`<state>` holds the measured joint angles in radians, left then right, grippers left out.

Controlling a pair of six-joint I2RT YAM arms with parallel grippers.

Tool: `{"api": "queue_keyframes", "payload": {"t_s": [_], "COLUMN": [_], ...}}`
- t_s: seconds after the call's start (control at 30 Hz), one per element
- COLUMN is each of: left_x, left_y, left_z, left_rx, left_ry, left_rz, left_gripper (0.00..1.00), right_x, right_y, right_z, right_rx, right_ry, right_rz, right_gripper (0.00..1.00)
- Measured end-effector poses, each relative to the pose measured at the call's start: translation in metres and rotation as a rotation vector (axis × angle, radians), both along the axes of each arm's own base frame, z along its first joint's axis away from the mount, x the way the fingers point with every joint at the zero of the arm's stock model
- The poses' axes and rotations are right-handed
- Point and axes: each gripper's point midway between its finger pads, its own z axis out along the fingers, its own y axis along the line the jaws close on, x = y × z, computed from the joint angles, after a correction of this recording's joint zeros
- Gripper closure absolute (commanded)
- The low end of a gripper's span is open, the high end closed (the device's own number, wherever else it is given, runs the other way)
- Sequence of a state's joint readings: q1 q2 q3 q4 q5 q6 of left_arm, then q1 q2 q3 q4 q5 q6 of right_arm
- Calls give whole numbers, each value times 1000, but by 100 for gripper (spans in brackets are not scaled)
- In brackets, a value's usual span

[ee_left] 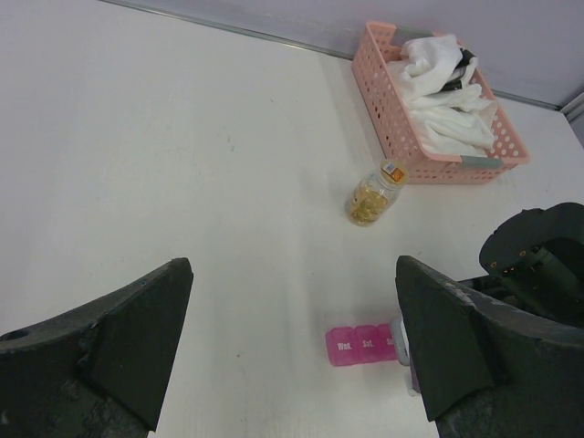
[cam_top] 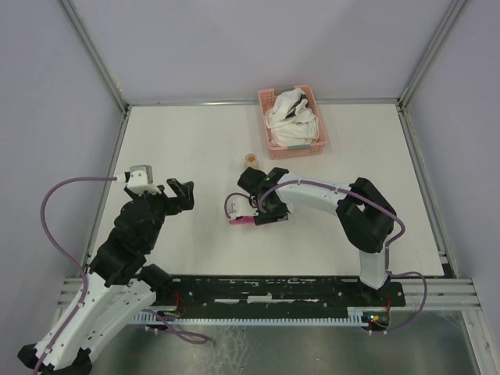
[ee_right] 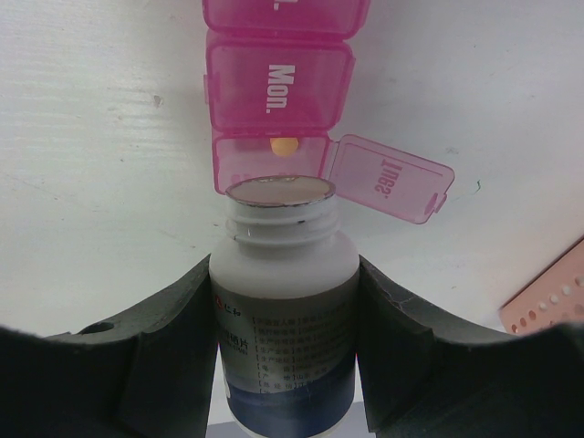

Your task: Sort the pills into containers

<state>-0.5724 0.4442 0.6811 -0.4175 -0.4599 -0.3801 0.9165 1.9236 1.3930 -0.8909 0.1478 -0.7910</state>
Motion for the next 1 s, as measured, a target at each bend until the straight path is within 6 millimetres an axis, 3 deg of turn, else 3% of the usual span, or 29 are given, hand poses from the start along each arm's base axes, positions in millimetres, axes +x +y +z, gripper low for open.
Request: {"api": "queue_keyframes", "payload": {"t_s": [1.0], "left_x": [0], "left_y": [-3], "left_z": [0], "left_rx": [-2], "left_ry": [2], "left_rz": [-15], "left_gripper": [1], "right_x": [1], "right_y": [-1], "right_z": [1], "right_rx": [-32], "right_ry": [-24], "right_rz": [21], "right_gripper": [99]}}
